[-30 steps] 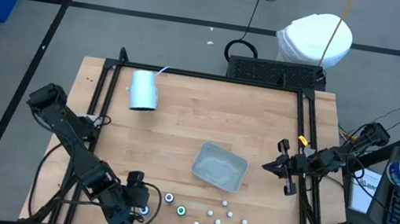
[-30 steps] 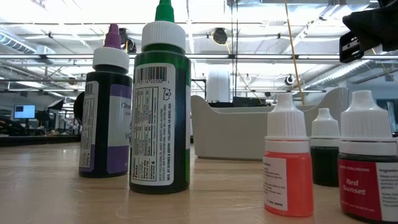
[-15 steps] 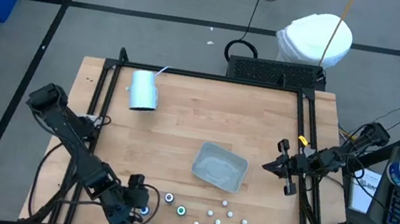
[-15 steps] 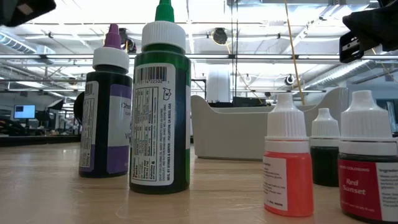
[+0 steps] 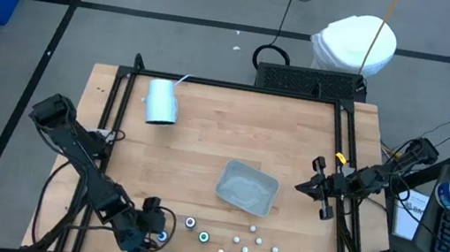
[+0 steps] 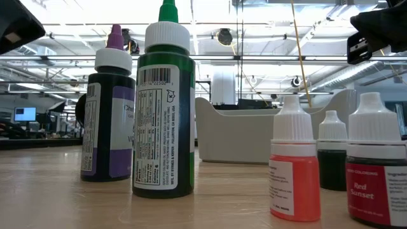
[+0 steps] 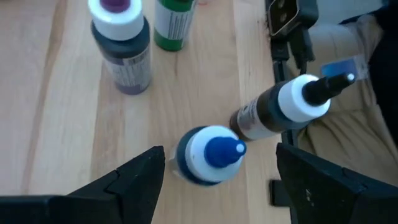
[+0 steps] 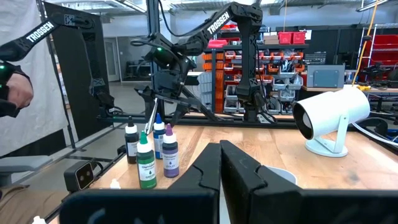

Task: Pick & Place food coloring
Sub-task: Put the large blue food coloring bottle into the gray bin

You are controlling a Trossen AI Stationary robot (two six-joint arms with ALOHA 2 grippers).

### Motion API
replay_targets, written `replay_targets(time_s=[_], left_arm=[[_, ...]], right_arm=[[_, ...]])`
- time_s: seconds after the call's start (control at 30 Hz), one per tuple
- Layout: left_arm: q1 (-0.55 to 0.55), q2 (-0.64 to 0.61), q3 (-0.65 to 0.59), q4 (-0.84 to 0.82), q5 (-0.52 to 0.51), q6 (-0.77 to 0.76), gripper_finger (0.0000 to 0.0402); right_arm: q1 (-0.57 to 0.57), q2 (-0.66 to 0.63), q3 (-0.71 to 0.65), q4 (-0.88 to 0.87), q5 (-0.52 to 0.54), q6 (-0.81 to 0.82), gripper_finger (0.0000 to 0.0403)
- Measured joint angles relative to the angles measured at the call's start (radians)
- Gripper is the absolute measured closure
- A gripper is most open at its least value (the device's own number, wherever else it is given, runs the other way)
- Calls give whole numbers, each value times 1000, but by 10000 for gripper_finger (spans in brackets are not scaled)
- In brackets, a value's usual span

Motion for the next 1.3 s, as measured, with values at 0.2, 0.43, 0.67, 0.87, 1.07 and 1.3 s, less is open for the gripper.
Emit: replay_targets(time_s=[0.2,0.43,0.67,0.87,1.07,1.3], left_arm=[[1,0,-32,56,-5,19,92],[1,0,-36,59,-48,58,92],[0,0,-36,60,-48,80,134],[0,0,-36,60,-47,82,195],[0,0,-36,60,-40,82,260],[1,-1,-32,58,-20,92,278]], right_arm=[[0,0,0,0,0,0,403],[0,0,0,0,0,0,403],[0,0,0,0,0,0,403],[0,0,0,0,0,0,403],[0,0,0,0,0,0,403],[0,0,0,0,0,0,403]])
